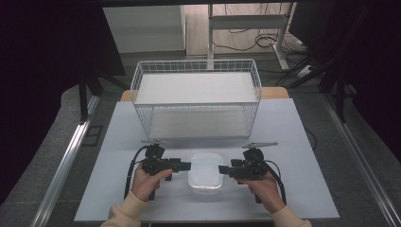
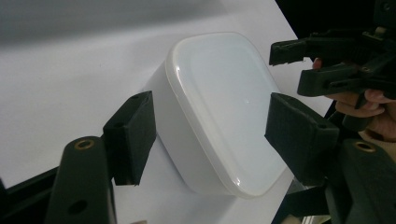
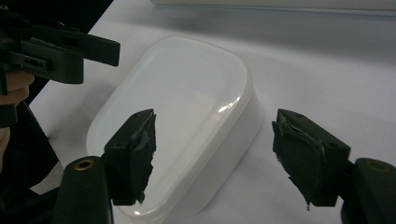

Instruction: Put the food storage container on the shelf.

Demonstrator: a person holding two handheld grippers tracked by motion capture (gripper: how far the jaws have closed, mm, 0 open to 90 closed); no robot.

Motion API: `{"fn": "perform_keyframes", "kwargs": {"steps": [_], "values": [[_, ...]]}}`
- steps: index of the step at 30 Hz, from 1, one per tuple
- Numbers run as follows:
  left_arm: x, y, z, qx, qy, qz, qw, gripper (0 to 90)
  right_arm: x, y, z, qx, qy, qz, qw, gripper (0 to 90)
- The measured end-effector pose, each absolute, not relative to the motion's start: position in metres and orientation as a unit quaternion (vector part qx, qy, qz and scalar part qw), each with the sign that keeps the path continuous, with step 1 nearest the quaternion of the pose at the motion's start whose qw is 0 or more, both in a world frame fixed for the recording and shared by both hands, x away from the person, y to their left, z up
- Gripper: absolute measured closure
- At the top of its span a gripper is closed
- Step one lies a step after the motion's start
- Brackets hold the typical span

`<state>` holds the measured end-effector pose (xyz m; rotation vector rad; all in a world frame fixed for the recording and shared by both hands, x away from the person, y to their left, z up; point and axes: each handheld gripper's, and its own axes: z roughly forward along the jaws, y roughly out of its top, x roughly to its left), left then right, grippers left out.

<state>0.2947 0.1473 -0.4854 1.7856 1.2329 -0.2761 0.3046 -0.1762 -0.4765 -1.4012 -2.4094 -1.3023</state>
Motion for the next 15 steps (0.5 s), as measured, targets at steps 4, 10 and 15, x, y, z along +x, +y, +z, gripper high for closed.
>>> {"fn": "perform_keyframes", "kwargs": {"steps": [4,10,15], "values": [[0.299,0.145,-0.491,0.722,0.501,-0.128,0.46,35.8,0.306,-0.174,-0.482,-0.459,-0.782,-0.419,0.043,33.6],[0.303,0.142,-0.504,0.711,0.509,-0.157,0.458,39.5,0.306,-0.172,-0.489,-0.466,-0.777,-0.42,0.056,38.5],[0.303,0.137,-0.507,0.715,0.503,-0.172,0.454,47.6,0.307,-0.173,-0.495,-0.478,-0.764,-0.426,0.082,46.1]]}}
